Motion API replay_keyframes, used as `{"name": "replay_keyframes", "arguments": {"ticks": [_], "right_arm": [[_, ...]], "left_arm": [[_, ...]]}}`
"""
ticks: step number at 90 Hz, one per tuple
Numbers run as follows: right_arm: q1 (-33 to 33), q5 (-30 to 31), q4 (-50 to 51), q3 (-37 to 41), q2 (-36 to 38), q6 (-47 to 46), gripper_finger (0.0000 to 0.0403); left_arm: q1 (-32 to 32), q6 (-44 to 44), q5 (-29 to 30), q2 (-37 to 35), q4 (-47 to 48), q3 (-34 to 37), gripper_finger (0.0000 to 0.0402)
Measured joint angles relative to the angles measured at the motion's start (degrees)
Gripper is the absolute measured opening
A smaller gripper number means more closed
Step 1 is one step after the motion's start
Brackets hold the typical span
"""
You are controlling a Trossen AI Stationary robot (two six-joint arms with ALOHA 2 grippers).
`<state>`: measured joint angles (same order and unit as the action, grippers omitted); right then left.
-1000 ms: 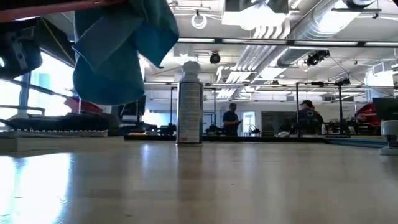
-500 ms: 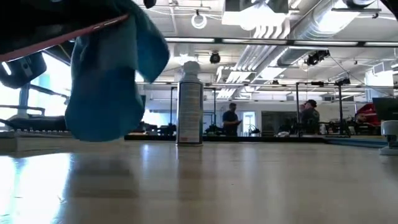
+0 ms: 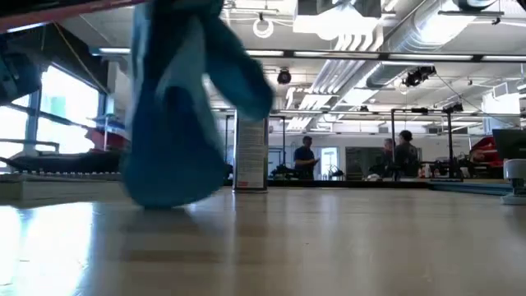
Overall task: Apply microfiber cloth
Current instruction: Wipe the cellphone with the microfiber towel
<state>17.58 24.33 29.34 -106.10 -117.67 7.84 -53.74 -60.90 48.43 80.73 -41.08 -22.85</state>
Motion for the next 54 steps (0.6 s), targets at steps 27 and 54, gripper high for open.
{"name": "replay_keyframes", "arguments": {"ticks": [27,54], "right_arm": [[4.1,-4.9,-3.0,0.0,-2.5,-3.3,0.0],[4.4,-3.8,-18.1,0.0,-8.6,-4.5,0.0]], "left_arm": [[0.5,-1.6,1.9,0.0,0.3,0.1,0.0012],[0.5,-1.6,2.8,0.0,0.5,0.2,0.0012]]}}
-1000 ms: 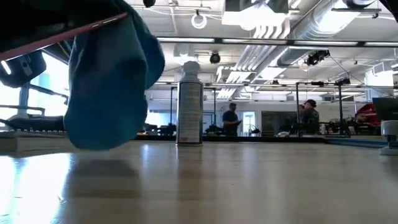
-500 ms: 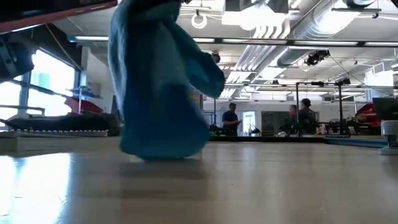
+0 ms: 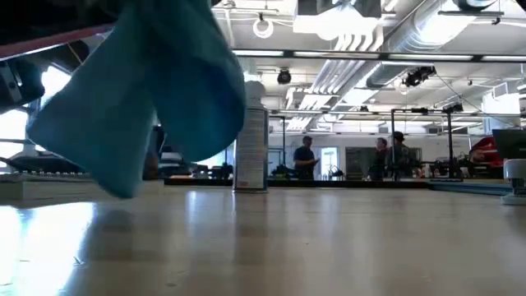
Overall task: Apply microfiber cloth
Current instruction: Wipe the cellphone with the microfiber towel
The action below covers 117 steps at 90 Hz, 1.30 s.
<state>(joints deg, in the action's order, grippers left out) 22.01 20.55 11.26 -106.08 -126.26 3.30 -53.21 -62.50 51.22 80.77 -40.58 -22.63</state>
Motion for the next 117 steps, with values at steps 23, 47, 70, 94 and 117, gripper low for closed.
{"name": "replay_keyframes", "arguments": {"ticks": [23,47,70,94,117], "right_arm": [[-1.0,-0.2,-7.3,0.0,-2.9,0.1,0.0],[-4.0,-6.9,-11.5,0.0,-3.0,2.1,0.0],[-6.1,-8.8,-10.7,0.0,-3.0,1.6,0.0],[-7.1,4.3,-7.9,-0.1,-1.3,1.8,0.0],[-6.5,12.9,10.6,0.1,6.0,4.4,0.0]], "left_arm": [[0.0,1.4,-0.3,0.0,0.6,0.1,0.0012],[0.4,1.2,0.0,0.0,0.5,0.1,0.0012],[2.0,-0.2,0.4,0.0,0.8,0.1,0.0012],[2.7,-7.1,5.4,0.0,2.5,0.0,0.0012],[0.2,-8.8,6.8,0.0,1.5,-0.3,0.0012]]}}
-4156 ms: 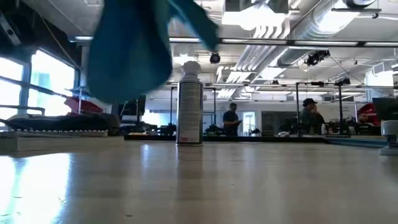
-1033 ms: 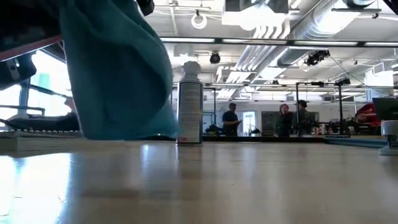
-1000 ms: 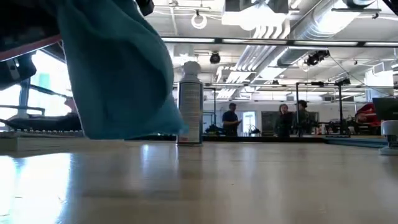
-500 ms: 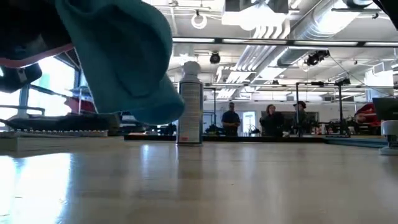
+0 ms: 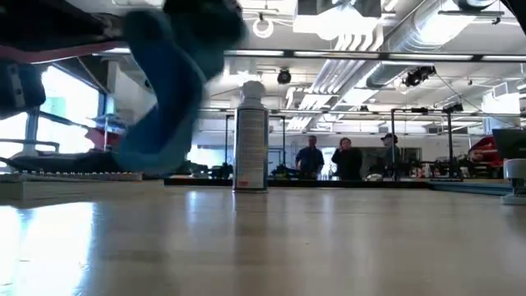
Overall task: Apply microfiber cloth
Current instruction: Wipe the cellphone with the microfiber towel
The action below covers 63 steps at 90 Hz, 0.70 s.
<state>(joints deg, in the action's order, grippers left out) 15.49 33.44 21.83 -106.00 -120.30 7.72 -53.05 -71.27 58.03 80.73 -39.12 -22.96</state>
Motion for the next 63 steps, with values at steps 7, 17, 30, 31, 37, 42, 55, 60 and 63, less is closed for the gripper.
{"name": "replay_keyframes", "arguments": {"ticks": [7,17,30,31,37,42,55,60,63], "right_arm": [[0.9,-1.3,6.4,0.0,2.4,-1.5,0.0],[2.9,-2.1,9.3,-0.1,3.2,-4.1,0.0],[4.9,-5.0,3.5,-0.1,2.9,-3.3,0.0],[5.1,-5.1,3.0,-0.1,2.7,-3.2,0.0],[5.7,-5.4,0.0,-0.2,1.2,-2.8,0.0],[5.9,-5.7,-1.7,-0.1,-0.4,-2.5,0.0],[5.3,-9.6,-8.4,0.0,-3.6,-2.7,0.0],[4.9,-12.2,-11.0,-0.1,-4.5,-2.8,0.0],[4.7,-13.0,-12.4,-0.1,-5.0,-2.8,0.0]], "left_arm": [[-1.2,0.8,2.5,0.0,-1.8,0.0,0.0012],[-2.2,1.0,5.1,-0.1,-1.7,0.1,0.0012],[-2.1,0.1,6.9,-0.1,-1.6,0.1,0.0012],[-2.1,0.1,6.9,-0.1,-1.6,0.1,0.0012],[-1.7,0.2,7.0,-0.1,-1.6,0.1,0.0012],[-1.7,1.4,6.9,-0.1,-2.0,0.2,0.0012],[-1.7,7.8,6.6,-0.1,-4.9,0.2,0.0012],[-1.7,11.1,5.9,-0.1,-6.4,0.2,0.0012],[-1.7,12.9,5.0,-0.1,-7.0,0.3,0.0012]]}}
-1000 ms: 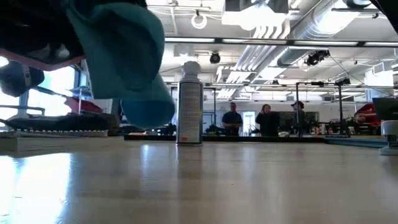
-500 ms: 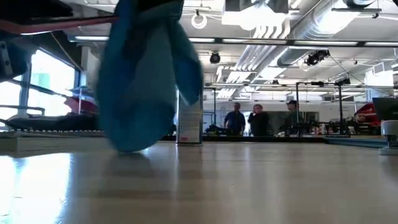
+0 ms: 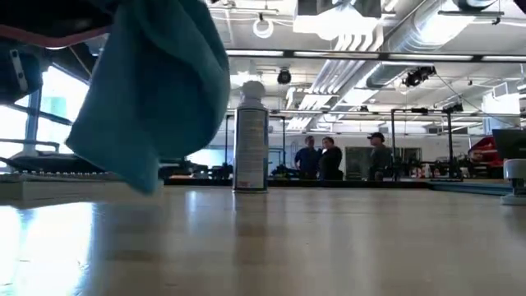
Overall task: Apply microfiber cloth
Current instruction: Wipe the cellphone with the microfiber towel
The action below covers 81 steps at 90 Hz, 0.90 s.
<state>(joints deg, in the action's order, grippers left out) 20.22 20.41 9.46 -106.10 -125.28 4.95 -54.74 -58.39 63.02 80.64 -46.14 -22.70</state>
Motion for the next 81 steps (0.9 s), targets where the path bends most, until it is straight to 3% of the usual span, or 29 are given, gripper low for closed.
{"name": "replay_keyframes", "arguments": {"ticks": [12,36,47,59,81], "right_arm": [[-1.2,-0.5,-2.7,0.0,-0.1,0.6,0.0],[-2.1,6.8,-3.3,-0.2,2.2,8.2,0.0],[-2.2,11.5,1.9,0.1,5.7,11.2,0.0],[0.4,9.6,10.4,0.1,12.0,11.0,0.0],[0.9,-7.3,22.3,0.1,17.0,0.5,0.0]], "left_arm": [[0.0,5.1,-1.4,0.0,-0.2,-0.7,0.0012],[-2.3,9.7,-2.9,0.0,-0.1,-1.5,0.0012],[-4.4,17.7,-6.0,0.0,-2.0,-1.9,0.0012],[-5.4,37.9,-3.1,0.0,-1.4,-3.5,0.0012],[-2.3,94.8,1.4,1.9,2.3,-11.2,0.001]]}}
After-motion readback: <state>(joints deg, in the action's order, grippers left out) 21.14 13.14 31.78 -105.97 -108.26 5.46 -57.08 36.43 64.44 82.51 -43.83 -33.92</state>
